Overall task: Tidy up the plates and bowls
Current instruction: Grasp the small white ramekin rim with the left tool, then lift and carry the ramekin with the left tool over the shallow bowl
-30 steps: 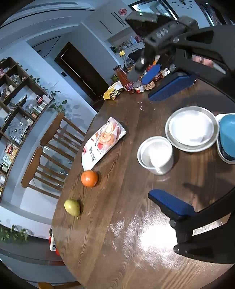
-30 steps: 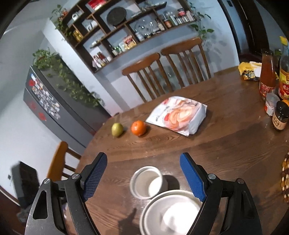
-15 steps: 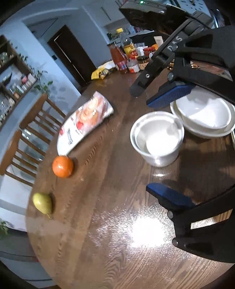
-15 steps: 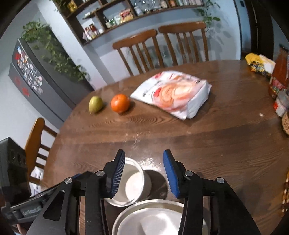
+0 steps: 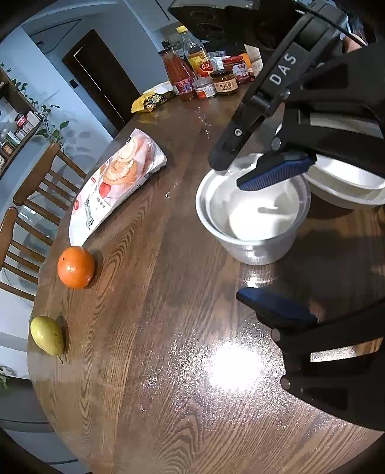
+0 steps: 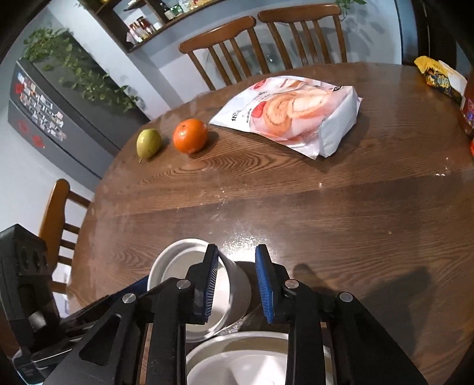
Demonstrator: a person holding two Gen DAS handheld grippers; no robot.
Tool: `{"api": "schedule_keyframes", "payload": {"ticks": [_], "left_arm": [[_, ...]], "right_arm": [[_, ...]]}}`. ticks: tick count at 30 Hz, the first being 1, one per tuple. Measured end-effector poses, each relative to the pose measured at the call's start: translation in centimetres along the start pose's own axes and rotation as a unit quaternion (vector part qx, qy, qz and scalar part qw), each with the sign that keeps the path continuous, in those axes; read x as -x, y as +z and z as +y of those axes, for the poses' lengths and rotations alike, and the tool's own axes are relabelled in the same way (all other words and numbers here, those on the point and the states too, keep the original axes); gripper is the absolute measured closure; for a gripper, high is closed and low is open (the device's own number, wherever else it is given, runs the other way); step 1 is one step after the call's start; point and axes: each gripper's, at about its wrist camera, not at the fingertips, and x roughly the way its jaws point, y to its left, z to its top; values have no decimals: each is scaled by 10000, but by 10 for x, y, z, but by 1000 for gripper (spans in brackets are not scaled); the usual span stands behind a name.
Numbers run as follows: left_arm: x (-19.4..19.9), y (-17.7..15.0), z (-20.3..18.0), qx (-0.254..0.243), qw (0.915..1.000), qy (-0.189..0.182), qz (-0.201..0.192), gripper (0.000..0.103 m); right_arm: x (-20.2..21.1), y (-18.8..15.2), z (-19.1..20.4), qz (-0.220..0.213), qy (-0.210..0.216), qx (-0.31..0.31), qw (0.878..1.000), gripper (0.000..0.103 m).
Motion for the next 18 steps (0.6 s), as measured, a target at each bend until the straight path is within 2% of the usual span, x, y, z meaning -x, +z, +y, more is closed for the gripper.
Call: {"api": "schedule_keyframes", "payload": {"ticks": [8, 10, 12, 18], "left_arm": [[-6, -2, 1, -64, 9999, 104, 66, 39], [-9, -3, 0, -103, 9998, 104, 141, 43], [-12, -4, -3, -206, 9995, 145, 193, 53], [-21, -6, -4, -271, 9991, 187, 276, 57]], "right_arm": [[0, 2, 1, 43, 68, -34, 10000, 74], [-4, 2, 3, 165, 204, -43, 9996, 74], [-9, 0, 9, 256, 144, 52, 9996, 74], [-21, -3, 16, 312, 26, 141, 9994, 74]]}}
